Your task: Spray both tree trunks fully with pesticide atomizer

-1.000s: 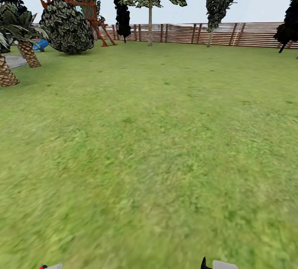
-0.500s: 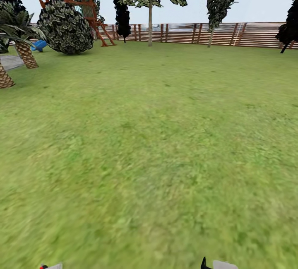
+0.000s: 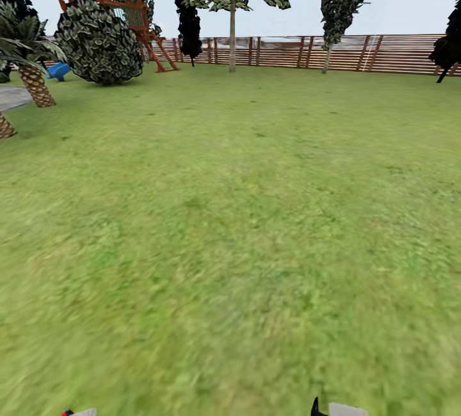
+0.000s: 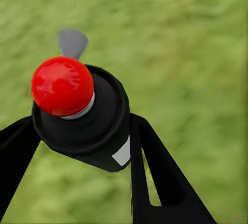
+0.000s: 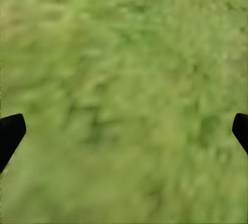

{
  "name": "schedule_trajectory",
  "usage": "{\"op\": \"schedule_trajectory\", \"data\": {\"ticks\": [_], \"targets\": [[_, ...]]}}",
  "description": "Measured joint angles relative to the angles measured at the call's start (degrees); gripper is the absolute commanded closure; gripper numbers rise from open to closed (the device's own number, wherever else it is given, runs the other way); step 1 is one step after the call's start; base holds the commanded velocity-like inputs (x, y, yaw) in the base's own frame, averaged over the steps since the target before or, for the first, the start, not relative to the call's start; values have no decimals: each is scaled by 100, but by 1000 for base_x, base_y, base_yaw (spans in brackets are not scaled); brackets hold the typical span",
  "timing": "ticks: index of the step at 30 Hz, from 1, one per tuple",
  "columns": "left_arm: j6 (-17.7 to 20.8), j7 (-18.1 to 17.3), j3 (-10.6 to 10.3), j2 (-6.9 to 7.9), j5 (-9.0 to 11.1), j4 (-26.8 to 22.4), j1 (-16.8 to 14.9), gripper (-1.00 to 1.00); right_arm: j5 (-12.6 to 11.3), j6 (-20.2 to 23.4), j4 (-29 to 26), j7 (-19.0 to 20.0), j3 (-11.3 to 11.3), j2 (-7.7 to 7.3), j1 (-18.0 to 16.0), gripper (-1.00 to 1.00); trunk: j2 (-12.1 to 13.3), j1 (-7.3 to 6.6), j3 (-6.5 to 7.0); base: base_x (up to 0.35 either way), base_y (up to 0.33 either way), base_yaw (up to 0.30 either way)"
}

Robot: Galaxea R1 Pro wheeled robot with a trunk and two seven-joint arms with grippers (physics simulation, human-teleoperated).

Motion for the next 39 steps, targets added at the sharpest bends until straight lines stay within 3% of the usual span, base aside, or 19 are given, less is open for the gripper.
{"op": "schedule_trajectory", "data": {"ticks": [39], "targets": [[5,11,-6,0,0,9,0,100,0,0,0,0,0,0,0,-100,0,0,0,338,0,0]]}}
